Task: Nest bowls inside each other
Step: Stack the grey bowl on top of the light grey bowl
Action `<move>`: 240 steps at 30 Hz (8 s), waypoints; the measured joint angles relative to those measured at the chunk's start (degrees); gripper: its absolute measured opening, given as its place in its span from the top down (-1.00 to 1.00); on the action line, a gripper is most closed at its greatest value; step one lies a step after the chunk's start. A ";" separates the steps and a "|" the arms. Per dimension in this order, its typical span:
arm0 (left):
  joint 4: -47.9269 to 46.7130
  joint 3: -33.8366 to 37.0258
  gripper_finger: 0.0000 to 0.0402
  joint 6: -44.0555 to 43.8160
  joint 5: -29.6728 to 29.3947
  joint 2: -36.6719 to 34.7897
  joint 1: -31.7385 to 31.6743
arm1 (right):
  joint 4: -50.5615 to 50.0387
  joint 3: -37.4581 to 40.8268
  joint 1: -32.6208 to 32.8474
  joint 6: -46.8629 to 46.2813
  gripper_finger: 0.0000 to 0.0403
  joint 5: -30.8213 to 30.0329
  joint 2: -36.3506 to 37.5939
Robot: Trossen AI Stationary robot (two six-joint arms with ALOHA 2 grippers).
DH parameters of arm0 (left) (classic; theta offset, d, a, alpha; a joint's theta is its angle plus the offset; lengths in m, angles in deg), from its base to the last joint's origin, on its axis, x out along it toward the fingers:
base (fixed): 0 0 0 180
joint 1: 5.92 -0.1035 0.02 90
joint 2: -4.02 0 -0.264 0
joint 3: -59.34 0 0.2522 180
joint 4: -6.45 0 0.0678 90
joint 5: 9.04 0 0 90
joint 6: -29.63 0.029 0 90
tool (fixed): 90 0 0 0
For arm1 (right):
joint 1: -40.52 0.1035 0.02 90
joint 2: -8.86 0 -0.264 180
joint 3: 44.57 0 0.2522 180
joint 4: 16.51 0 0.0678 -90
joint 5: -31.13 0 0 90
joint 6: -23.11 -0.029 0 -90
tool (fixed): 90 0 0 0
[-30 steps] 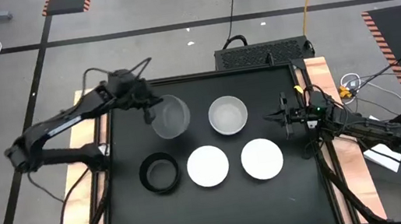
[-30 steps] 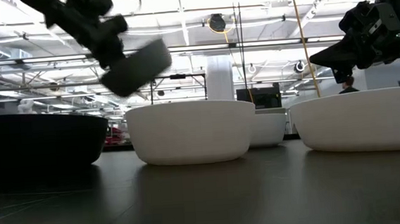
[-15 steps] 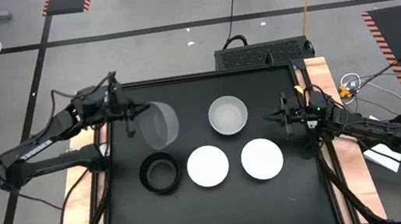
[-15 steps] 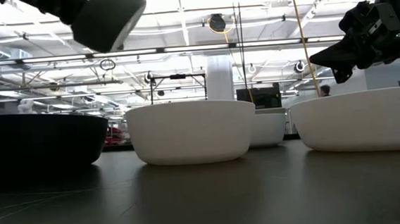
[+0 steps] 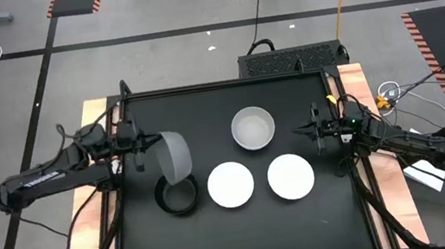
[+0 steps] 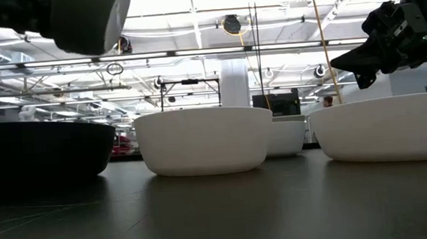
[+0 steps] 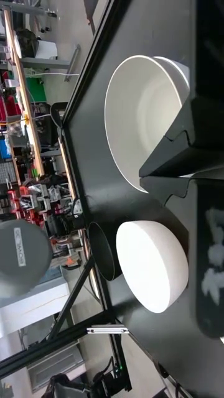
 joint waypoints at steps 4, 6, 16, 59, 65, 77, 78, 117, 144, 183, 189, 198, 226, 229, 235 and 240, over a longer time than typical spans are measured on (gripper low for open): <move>9.90 4.54 1.00 -1.49 0.98 0.99 2.71 | 0.00 0.00 0.00 0.01 1.00 0.00 0.00; 15.64 6.12 1.00 -2.23 1.08 2.69 3.97 | 0.00 0.00 0.00 0.01 1.00 -0.01 0.00; 27.08 2.87 1.00 -2.15 1.06 18.79 5.53 | 0.00 0.00 0.01 0.02 1.00 -0.02 0.00; -17.00 -69.80 1.00 5.88 16.63 85.32 -8.42 | 0.00 -0.02 0.01 1.10 1.00 -0.02 0.00; -26.43 -77.09 1.00 7.07 15.51 89.71 -9.08 | 0.00 -0.02 0.01 1.55 1.00 -0.04 -0.66; -29.39 -85.89 1.00 7.35 15.05 98.32 -9.18 | 0.02 -0.02 0.00 1.96 1.00 -0.04 -1.71; -29.71 -86.46 1.00 7.31 15.03 98.98 -9.18 | 0.00 -0.02 0.01 1.96 1.00 -0.02 -1.73; -52.02 -90.61 1.00 7.32 -1.22 106.28 -7.72 | 0.00 -0.02 0.01 1.92 1.00 -0.02 -3.30; -47.98 -90.30 0.39 8.66 -2.73 105.47 -4.55 | 0.00 -0.02 0.00 1.53 1.00 -0.02 -4.59; -43.15 -87.17 -0.25 8.15 0.69 98.82 -9.67 | 0.00 -0.01 0.01 0.70 1.00 -0.02 -4.59; -40.69 -85.00 0.27 8.02 0.57 99.39 -9.84 | 0.00 -0.02 0.00 1.09 1.00 -0.01 -4.59; -38.89 -80.88 0.95 10.40 1.42 99.37 -9.99 | 0.00 -0.02 0.01 1.09 1.00 0.00 -4.72; -41.13 -80.22 0.99 11.53 -1.36 99.35 -5.30 | 0.00 -0.01 0.01 1.13 1.00 -0.02 -4.72; -40.99 -80.29 0.99 11.49 -1.35 99.69 -5.14 | 0.00 0.00 0.01 1.13 1.00 -0.02 -4.72; -40.88 -80.55 1.00 11.31 -0.84 101.64 -5.16 | 0.00 -0.02 0.00 1.13 1.00 -0.02 -4.89; -40.57 -80.62 1.00 11.41 -0.85 102.06 -5.16 | 0.00 -0.02 -0.01 1.39 1.00 0.00 -5.40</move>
